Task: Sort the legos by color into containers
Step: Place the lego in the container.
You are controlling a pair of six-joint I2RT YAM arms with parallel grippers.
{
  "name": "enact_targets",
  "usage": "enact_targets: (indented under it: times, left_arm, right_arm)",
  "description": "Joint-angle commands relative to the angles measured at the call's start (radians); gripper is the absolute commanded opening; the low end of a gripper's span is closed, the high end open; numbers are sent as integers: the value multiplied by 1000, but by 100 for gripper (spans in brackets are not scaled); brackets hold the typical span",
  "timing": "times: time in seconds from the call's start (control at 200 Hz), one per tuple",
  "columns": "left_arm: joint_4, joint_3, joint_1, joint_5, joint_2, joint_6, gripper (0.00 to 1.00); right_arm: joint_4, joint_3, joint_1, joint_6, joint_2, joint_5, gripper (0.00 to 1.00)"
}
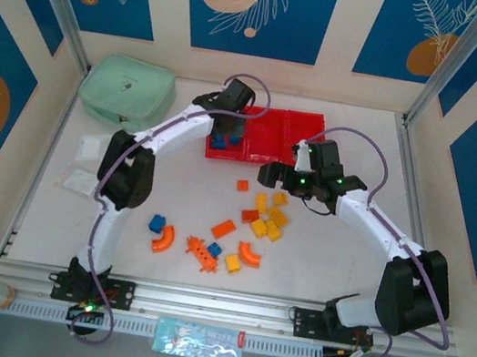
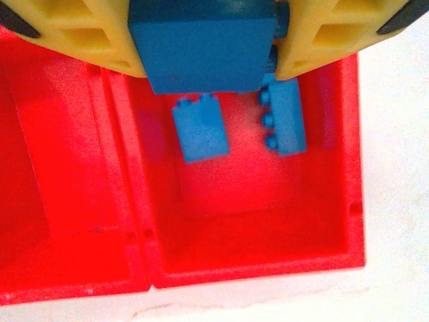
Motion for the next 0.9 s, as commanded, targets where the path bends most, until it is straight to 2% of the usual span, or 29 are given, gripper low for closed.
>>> enact_targets:
  times: [0.0,0.25,0.415,0.56,0.685,0.895]
  left_arm:
    - [8,103,14,-38,73,60,46]
    - [-1,179,21,-29,143,86,60]
    - [-18,179,22,-27,106,85,62]
    - [-50,149,21,42,23,68,64]
    - [-60,39,21,97,-91,31,66]
    - [-38,-275,21,229,-333,-48,69]
  right_arm:
    - [4,17,-6,-5,2,-24,99]
    - [9,8,-14,-4,-7,-19,99]
    - [-4,17,-19,-15,-13,-45,99]
    - [-15,11,-17,-20,-28,-59,99]
    - [-33,10,-12,-23,-31,-75,99]
    - [-83,13,17,-37,-27,-102,99]
